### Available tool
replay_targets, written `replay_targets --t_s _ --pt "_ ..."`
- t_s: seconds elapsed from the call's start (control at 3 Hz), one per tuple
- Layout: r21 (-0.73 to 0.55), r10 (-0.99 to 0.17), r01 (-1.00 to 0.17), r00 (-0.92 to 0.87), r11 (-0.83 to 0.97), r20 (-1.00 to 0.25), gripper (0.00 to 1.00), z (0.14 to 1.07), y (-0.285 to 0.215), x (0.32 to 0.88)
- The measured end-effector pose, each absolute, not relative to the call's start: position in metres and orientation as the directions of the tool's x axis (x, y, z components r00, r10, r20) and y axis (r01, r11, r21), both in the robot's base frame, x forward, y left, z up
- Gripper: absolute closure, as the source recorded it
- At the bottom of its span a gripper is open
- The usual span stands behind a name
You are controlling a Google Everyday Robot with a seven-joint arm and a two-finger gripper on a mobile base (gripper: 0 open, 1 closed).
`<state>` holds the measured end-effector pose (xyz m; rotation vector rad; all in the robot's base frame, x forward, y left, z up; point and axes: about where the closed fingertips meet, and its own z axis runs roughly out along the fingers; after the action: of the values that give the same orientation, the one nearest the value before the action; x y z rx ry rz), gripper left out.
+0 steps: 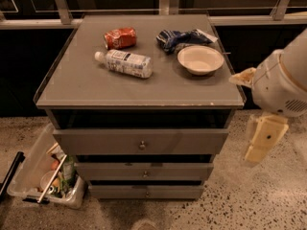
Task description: Open top drawer
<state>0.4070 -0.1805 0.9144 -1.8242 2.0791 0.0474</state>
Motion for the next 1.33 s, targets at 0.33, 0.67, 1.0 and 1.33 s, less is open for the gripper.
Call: replay_targets --t_s 0.33,0.67,1.0,1.33 --pt "-0.218 -0.931 -0.968 -0.040 0.127 -0.363 0.00 0.880 -0.169 0.405" --pt "-0.203 -0.905 -0.972 -0.022 0.119 -0.425 0.00 0.844 -0.163 0.409" --pt "-0.204 -0.907 -0.973 -0.010 0.106 -0.422 0.00 0.835 -0.153 0.409" --pt "-0.193 -0.901 -0.977 0.001 0.092 -0.433 0.00 0.803 -0.128 0.419"
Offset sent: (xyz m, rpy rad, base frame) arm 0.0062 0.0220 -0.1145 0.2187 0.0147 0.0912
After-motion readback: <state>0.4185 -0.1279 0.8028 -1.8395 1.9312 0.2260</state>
